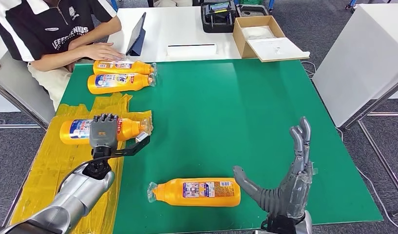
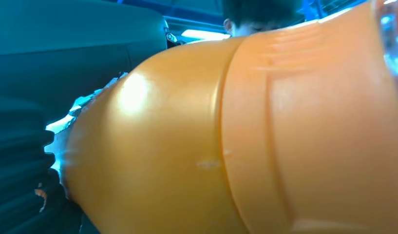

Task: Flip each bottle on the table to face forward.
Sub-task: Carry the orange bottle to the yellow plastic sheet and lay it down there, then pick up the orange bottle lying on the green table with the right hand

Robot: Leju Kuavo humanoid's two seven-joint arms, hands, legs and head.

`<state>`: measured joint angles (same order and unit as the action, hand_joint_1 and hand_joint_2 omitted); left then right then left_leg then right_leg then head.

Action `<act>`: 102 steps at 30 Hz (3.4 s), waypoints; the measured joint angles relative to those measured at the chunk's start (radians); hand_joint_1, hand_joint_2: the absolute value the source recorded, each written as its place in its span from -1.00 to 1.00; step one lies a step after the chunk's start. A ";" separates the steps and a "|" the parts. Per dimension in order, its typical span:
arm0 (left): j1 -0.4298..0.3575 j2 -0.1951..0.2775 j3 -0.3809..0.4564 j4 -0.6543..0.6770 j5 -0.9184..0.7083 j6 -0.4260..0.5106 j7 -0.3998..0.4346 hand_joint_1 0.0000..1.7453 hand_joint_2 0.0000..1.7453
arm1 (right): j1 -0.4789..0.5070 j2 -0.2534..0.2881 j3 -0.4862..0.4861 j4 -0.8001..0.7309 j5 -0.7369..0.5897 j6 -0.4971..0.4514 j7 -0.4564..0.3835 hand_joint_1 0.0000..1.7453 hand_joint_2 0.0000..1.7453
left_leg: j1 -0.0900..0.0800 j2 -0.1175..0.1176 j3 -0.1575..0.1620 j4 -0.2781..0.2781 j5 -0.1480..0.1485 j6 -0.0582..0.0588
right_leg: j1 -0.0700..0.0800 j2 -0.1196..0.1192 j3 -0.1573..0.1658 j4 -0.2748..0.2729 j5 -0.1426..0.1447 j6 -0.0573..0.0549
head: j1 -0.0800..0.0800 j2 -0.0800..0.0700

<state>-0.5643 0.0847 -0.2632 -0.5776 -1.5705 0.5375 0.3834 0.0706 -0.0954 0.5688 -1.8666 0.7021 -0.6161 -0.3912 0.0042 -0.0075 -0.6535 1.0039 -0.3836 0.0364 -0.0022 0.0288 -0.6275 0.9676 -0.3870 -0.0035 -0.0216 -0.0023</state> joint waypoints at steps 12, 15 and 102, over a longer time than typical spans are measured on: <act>0.000 -0.004 0.076 0.002 0.000 -0.036 -0.053 -1.00 1.00 | 0.002 -0.010 0.000 0.000 0.015 -0.001 0.019 -1.00 1.00 | 0.000 0.000 0.000 0.000 0.000 0.000 | 0.000 0.000 0.000 0.000 0.000 0.000 | 0.000 0.000; 0.000 -0.012 0.101 0.002 0.000 -0.049 -0.083 -1.00 1.00 | 0.001 -0.016 0.000 0.000 0.018 0.000 0.029 -1.00 1.00 | 0.000 0.000 0.000 0.000 0.000 0.000 | 0.000 0.000 0.000 0.000 0.000 0.000 | 0.000 0.000; 0.118 -0.233 0.143 -0.544 0.892 -0.196 -0.569 -1.00 1.00 | -0.196 -0.023 0.237 0.674 0.622 0.559 0.632 -1.00 1.00 | 0.000 -0.001 0.006 0.000 -0.003 -0.001 | 0.000 0.000 0.005 0.000 -0.002 0.001 | 0.000 0.000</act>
<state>-0.4468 -0.1482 -0.1203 -1.1218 -0.6789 0.3418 -0.1857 -0.1253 -0.1180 0.8056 -1.1926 1.3243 -0.0570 0.2409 0.0039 -0.0087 -0.6476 1.0038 -0.3863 0.0353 -0.0025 0.0289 -0.6224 0.9676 -0.3895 -0.0020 -0.0218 -0.0023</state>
